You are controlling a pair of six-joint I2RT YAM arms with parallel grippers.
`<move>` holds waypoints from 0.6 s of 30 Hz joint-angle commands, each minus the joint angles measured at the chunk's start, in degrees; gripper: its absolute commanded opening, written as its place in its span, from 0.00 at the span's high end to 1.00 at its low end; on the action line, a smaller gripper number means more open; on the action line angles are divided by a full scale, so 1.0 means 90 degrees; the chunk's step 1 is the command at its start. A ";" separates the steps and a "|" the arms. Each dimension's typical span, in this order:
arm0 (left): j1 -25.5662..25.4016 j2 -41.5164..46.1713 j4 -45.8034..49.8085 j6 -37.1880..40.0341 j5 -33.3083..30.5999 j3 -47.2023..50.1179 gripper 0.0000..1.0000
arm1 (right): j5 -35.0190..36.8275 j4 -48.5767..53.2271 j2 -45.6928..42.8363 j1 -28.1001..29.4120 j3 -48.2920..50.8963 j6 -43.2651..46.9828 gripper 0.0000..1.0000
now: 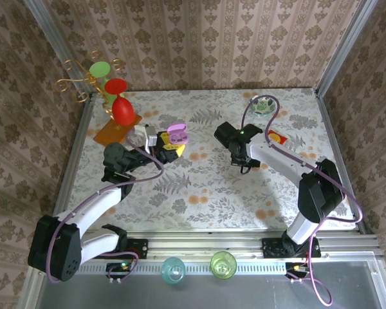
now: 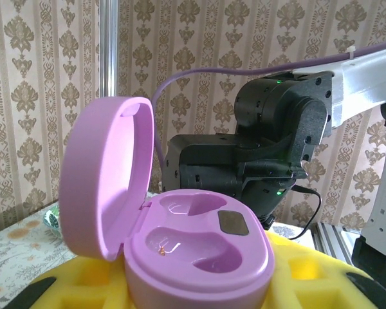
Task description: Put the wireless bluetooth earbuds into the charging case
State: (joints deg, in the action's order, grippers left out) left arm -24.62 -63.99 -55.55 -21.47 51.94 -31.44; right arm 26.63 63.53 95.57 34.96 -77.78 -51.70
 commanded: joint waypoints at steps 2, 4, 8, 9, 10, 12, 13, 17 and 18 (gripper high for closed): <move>0.0078 -0.0182 -0.0613 -0.0213 0.0197 0.0008 0.77 | 0.0006 0.0510 0.0094 0.0061 -0.0204 -0.0680 0.93; 0.0072 -0.0290 -0.0801 -0.0290 0.0204 0.0007 0.77 | -0.0181 0.0519 0.0078 0.0061 -0.0226 -0.0658 0.93; 0.0072 -0.0594 -0.1233 -0.0441 0.0239 0.0007 0.77 | -0.0501 0.0700 0.0137 0.0051 -0.0467 -0.0434 0.92; 0.0075 -0.0683 -0.1358 -0.0475 0.0239 0.0007 0.77 | -0.0575 0.0774 0.0182 0.0051 -0.0542 -0.0392 0.92; 0.0075 -0.0750 -0.1450 -0.0505 0.0231 0.0016 0.77 | -0.0682 0.0810 0.0206 0.0045 -0.0596 -0.0349 0.92; 0.0089 -0.0925 -0.1713 -0.0570 0.0248 0.0035 0.77 | -0.0892 0.0849 0.0250 0.0032 -0.0695 -0.0284 0.92; 0.0090 -0.0991 -0.1827 -0.0590 0.0244 0.0046 0.77 | -0.0934 0.0895 0.0274 0.0032 -0.0757 -0.0259 0.92; 0.0127 -0.1162 -0.1932 -0.0572 0.0276 0.0056 0.78 | -0.0896 0.1267 0.0423 0.0032 -0.1067 -0.0331 0.92; 0.0138 -0.1169 -0.1933 -0.0545 0.0271 0.0066 0.78 | -0.0885 0.1325 0.0456 0.0032 -0.1103 -0.0371 0.92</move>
State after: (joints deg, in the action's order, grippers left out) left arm -23.99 -74.35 -68.27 -25.54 52.97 -31.40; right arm 19.05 70.61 98.59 35.16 -85.54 -54.02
